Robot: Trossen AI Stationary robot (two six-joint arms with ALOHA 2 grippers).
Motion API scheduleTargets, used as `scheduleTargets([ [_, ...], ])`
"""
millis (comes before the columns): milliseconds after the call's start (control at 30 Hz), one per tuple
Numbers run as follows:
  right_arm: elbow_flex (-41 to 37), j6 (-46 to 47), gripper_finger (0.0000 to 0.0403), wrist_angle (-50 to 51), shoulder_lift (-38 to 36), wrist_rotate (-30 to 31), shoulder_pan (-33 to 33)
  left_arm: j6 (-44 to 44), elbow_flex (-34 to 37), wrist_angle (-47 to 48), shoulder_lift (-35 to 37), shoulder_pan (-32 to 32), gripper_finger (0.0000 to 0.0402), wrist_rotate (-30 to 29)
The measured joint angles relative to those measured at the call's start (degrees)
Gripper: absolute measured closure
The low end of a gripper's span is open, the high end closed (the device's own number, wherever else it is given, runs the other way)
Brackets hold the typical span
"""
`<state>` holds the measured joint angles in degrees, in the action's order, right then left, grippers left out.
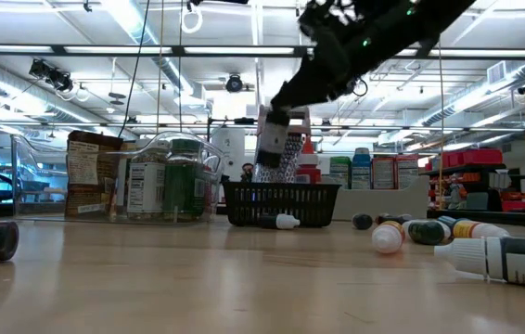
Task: Pick & Place Kitchen Items
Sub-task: Adjust the black food coloring in the black bin
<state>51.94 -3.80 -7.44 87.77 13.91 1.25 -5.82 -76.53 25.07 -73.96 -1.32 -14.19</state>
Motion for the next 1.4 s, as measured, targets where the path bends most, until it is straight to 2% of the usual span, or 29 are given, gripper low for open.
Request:
scheduleTargets([
  [233, 4.2, -0.4, 0.0273, 2.6, 5.4, 0.0, -1.3, 0.0, 0.1, 1.6, -1.6, 0.1, 0.0175, 0.0],
  [333, 4.4, 1.4, 0.0273, 6.4, 6.9, 0.0, -2.2, 0.0, 0.1, 1.1, -1.9, 0.1, 0.0175, 0.0],
  [433, 4.5, 1.8, 0.0273, 5.8, 7.9, -0.2, -3.3, 0.0, 0.1, 1.0, -1.9, 0.1, 0.0175, 0.0],
  [867, 4.6, 4.2, 0.0272, -1.3, 10.4, -11.9, -4.6, -0.5, 0.1, 1.0, -1.9, 0.1, 0.0175, 0.0],
  [1100, 4.6, 3.6, 0.0271, -2.7, 12.8, -10.0, -4.8, -0.5, 0.1, 0.9, -1.9, 0.1, 0.0175, 0.0],
  [1400, 10.7, 1.6, 0.0269, -1.0, 19.2, -10.5, -6.5, -0.8, 0.1, 0.8, -1.9, 0.1, 0.0175, 0.1],
])
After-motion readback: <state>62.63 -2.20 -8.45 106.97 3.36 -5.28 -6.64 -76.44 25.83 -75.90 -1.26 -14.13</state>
